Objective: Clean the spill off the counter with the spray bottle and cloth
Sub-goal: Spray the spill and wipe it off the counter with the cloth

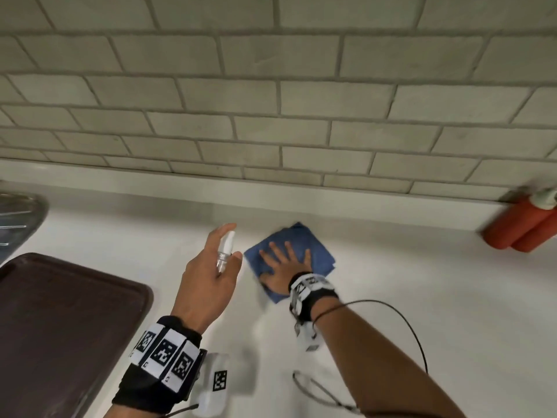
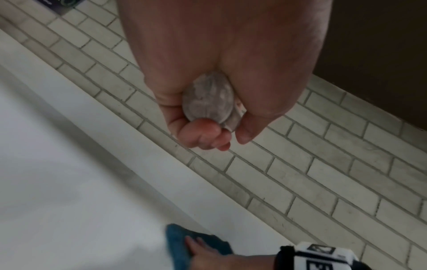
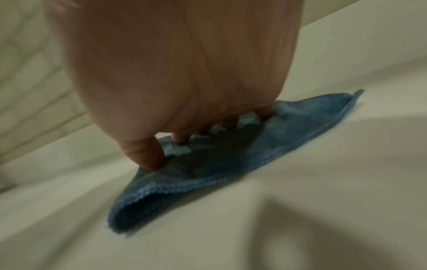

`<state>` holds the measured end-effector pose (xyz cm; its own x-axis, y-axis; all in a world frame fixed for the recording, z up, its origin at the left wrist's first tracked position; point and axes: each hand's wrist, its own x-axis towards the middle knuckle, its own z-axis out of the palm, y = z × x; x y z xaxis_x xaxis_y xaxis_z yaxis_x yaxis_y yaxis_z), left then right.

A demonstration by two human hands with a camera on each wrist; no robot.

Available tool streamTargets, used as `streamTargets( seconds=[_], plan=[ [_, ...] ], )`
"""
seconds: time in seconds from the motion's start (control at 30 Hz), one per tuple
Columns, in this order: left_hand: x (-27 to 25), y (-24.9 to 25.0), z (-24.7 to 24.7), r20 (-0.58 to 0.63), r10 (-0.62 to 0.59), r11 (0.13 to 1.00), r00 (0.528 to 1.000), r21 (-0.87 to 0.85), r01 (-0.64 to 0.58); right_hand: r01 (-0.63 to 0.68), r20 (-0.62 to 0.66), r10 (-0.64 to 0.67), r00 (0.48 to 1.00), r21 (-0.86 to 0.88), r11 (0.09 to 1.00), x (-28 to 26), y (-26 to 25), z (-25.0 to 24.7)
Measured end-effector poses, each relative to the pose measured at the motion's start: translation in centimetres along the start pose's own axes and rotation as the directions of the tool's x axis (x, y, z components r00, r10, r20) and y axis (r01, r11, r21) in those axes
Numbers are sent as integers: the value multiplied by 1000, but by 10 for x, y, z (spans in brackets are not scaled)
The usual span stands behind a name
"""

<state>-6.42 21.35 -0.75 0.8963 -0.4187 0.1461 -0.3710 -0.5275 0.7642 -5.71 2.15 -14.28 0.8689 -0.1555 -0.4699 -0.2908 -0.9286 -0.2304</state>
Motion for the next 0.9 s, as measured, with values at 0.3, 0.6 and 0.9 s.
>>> streamTargets(
  seconds=[0.3, 0.6, 0.9],
  plan=[
    [-6, 3, -8, 15, -29, 1000, 999, 7, 29, -361, 28, 363, 931, 195, 912, -13, 124, -39],
    [-8, 6, -17, 15, -44, 999, 999, 16, 44, -55, -21, 56, 998, 38, 998, -10, 5, -2],
    [-13, 25, 8, 115, -9, 1000, 993, 17, 7, -313, -34, 326, 945, 199, 929, -54, 142, -22]
  ],
)
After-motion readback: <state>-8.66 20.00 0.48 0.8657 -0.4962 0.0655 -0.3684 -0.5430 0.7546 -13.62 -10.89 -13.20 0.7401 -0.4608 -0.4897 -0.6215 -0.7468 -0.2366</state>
